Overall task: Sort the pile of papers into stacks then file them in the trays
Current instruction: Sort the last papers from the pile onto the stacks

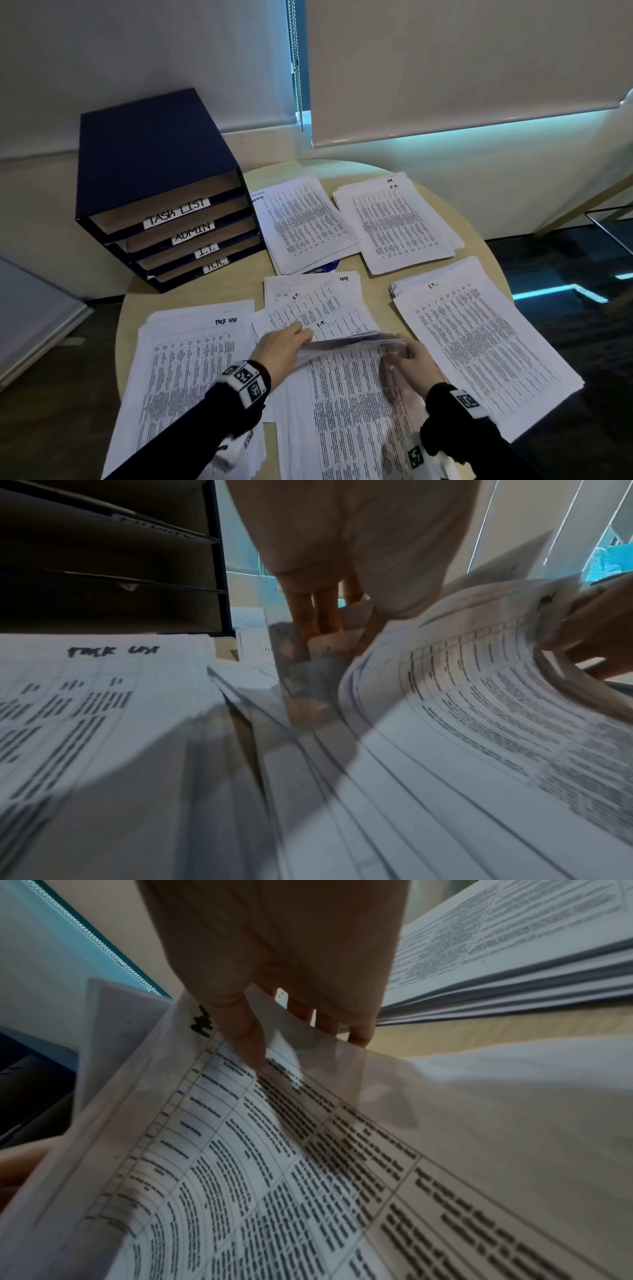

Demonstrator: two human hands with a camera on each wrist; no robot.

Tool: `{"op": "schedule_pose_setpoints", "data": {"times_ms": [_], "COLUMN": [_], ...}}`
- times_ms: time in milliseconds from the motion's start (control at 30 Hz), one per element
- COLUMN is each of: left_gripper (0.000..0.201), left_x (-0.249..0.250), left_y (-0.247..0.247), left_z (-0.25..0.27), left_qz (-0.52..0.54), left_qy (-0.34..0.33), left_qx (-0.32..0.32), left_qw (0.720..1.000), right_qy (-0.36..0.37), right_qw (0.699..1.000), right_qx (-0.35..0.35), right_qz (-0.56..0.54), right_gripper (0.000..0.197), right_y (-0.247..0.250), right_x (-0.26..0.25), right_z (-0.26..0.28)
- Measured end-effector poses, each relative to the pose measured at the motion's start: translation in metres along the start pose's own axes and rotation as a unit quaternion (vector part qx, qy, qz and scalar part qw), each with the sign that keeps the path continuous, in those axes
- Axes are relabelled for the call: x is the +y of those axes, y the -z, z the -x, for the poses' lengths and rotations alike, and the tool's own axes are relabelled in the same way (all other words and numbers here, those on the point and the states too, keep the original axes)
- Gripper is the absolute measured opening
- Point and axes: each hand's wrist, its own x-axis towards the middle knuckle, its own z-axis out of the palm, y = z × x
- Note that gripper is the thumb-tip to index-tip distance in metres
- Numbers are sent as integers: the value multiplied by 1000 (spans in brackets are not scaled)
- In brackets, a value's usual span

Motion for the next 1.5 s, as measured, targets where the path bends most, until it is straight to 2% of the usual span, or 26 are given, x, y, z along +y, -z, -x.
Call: {"op": "schedule_pose_setpoints", "data": {"times_ms": [100, 200, 233, 300, 400, 467, 533, 600, 633, 667, 700, 767, 867, 933, 1033, 1067, 1233, 1333, 1433, 1500], "left_gripper": [14, 5, 5, 19, 18, 29, 44, 63, 79, 94, 101, 96, 80, 72, 32, 25, 21, 32, 28, 31], "left_x": [-6, -10, -10, -10, -14, -16, -17, -15, -17, -15, -12, -3, 8, 18, 40, 42, 28, 22, 15, 11], "left_y": [-7, -14, -15, -14, -6, 6, 24, 44, 51, 59, 66, 79, 89, 86, 74, 68, 60, 58, 48, 38], "left_z": [7, 11, 13, 14, 9, 3, 0, 1, 2, 4, 4, 3, -3, -2, 6, 7, -4, -14, -20, -25], "left_qz": [5, 5, 2, -3, 50, 125, 246, 433, 506, 548, 572, 573, 513, 496, 465, 463, 508, 537, 560, 558], "left_qy": [-4, -13, -18, -6, 56, 113, 168, 196, 194, 181, 157, 130, 140, 137, 110, 106, 120, 165, 196, 243], "left_qx": [30, 43, 54, 42, 48, 72, 91, 118, 135, 146, 166, 210, 314, 375, 428, 433, 412, 391, 372, 343], "left_qw": [1000, 999, 998, 999, 996, 983, 950, 872, 830, 803, 788, 781, 787, 771, 767, 766, 746, 729, 714, 716], "right_qy": [2, 3, 5, 3, 1, -8, -18, -13, -6, -1, 10, 37, 93, 128, 145, 144, 113, 76, 49, 20], "right_qw": [1000, 1000, 1000, 1000, 1000, 1000, 998, 988, 982, 976, 971, 959, 938, 929, 943, 947, 945, 953, 968, 975], "right_qx": [-8, -4, -4, -7, -8, 0, 0, 1, 5, 17, 25, 30, 19, 16, 19, 28, 74, 88, 93, 86], "right_qz": [-7, -14, -10, -5, 7, -4, -67, -154, -189, -218, -240, -281, -332, -347, -299, -284, -299, -280, -228, -202], "right_gripper": [30, 28, 26, 21, 16, 20, 18, 19, 19, 18, 18, 20, 25, 26, 18, 21, 31, 22, 9, 14], "right_y": [-3, -4, -5, -4, -2, 2, 9, 18, 23, 26, 29, 32, 29, 19, -2, -7, -19, -29, -39, -45], "right_x": [-3, -3, -3, -3, -6, -14, -32, -56, -70, -82, -96, -124, -163, -176, -174, -170, -155, -146, -131, -121], "right_z": [0, 1, 1, 1, -1, -4, -5, -6, -6, -7, -6, -1, 12, 19, 23, 22, 2, -12, -22, -27]}}
